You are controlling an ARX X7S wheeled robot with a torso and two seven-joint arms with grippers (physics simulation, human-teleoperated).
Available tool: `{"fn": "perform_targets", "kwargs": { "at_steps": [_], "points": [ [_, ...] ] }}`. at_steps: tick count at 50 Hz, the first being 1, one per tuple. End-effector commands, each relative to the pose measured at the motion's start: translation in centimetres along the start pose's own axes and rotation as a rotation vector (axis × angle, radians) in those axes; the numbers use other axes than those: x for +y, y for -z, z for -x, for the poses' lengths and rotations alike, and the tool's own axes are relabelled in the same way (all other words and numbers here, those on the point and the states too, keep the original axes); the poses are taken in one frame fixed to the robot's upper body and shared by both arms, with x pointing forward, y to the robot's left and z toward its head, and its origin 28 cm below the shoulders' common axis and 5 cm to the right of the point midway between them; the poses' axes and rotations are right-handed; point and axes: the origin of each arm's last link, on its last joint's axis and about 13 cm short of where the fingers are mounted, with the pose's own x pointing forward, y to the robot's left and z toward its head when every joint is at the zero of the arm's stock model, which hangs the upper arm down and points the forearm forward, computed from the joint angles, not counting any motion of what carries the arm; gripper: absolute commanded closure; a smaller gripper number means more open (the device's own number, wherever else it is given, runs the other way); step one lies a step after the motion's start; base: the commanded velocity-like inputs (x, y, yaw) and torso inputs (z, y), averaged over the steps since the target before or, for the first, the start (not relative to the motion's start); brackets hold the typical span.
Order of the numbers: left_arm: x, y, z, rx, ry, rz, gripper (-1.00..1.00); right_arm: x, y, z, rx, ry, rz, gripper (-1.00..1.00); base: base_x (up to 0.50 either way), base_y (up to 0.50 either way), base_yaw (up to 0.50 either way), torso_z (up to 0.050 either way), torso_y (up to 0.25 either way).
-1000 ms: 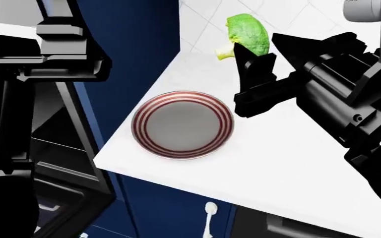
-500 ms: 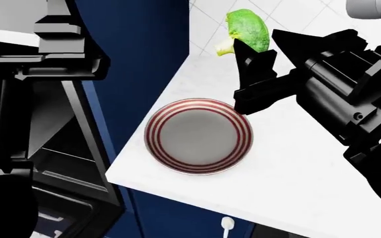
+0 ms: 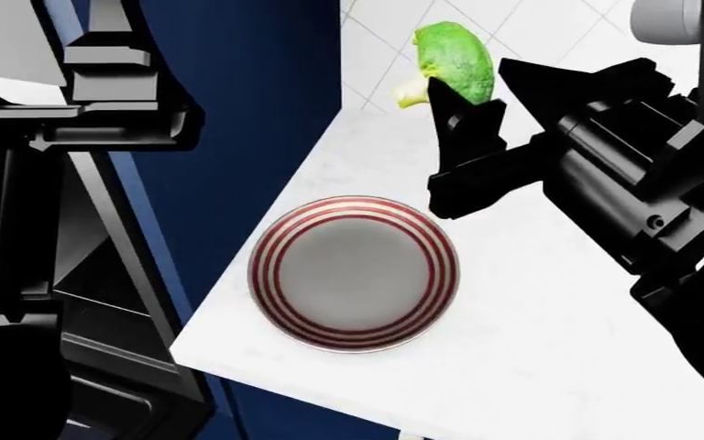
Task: Pick the broccoli from the top rack in the oven and place it on the plate on the counter.
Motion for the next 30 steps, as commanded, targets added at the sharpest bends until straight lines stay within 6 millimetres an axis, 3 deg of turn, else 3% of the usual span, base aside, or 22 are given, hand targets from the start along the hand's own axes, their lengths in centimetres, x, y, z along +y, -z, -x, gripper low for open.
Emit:
{"fn": "perform_targets", "kwargs": {
  "at_steps": [1,30],
  "points": [
    [0.0,-0.1,0.0,-0.003,0.001,0.001,-1.0,-0.1,0.6,-0.4,0.023,-0.016,0.024,1.0,0.0,0.0,0.0,0.0,0.0],
    [-0.2,-0.5,0.1,-0.008,0.005,0.007,-1.0,-0.2,4.1,-5.2,0.138,-0.103,-0.031,1.0,0.0,0.0,0.0,0.001,0.0]
  ]
}}
